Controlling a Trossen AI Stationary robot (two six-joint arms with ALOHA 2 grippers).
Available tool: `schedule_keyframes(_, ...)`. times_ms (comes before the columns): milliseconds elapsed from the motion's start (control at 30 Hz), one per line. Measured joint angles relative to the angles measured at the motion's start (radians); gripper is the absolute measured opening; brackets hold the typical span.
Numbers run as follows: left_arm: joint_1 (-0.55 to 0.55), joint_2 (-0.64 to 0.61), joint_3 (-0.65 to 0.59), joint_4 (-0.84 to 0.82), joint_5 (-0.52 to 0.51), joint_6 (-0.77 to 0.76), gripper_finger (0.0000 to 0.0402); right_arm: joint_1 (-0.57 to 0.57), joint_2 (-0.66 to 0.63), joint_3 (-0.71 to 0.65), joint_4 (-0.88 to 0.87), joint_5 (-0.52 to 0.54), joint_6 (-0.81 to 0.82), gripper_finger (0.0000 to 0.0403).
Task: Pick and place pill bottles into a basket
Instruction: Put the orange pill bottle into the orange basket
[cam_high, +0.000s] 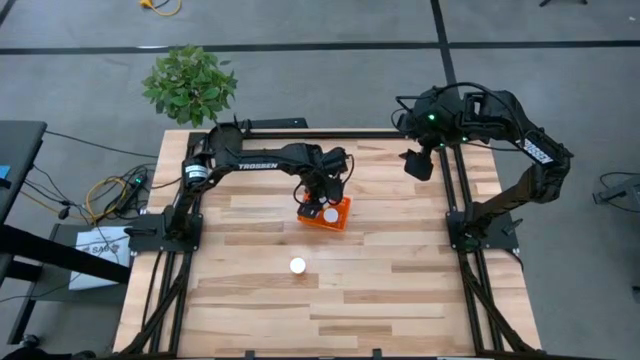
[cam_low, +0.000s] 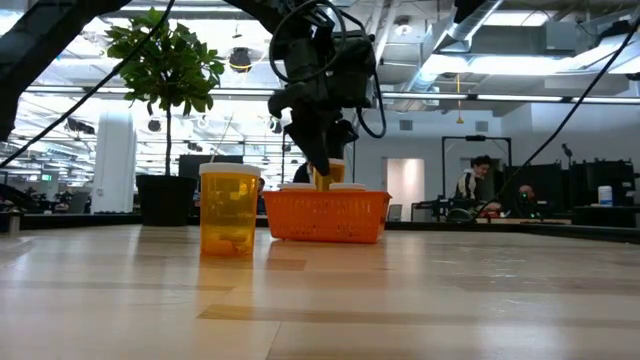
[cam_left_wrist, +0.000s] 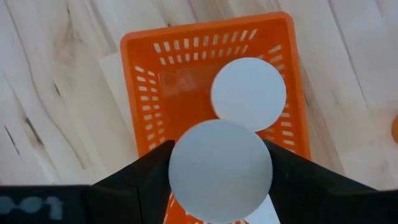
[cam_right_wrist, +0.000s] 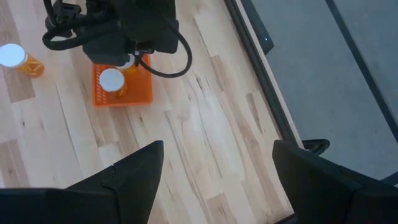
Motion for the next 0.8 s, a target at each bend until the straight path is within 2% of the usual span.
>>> schedule_keyframes(233,0.002,0.0,0.0,-0.001,0.0,0.0,0.0223,0.0,0.0,0.0,0.0,0.0,0.0,0.0297)
schedule_keyframes(567,0.002,0.0,0.0,0.003,-0.022,0.007,0.0296,0.0,0.0,0.0,0.0,-0.001,0.0,0.0297)
schedule_keyframes(800,0.003,-0.001,0.0,-0.022,-0.056,-0.01,0.0305,0.0,0.0,0.0,0.004,0.0,0.0,0.0297)
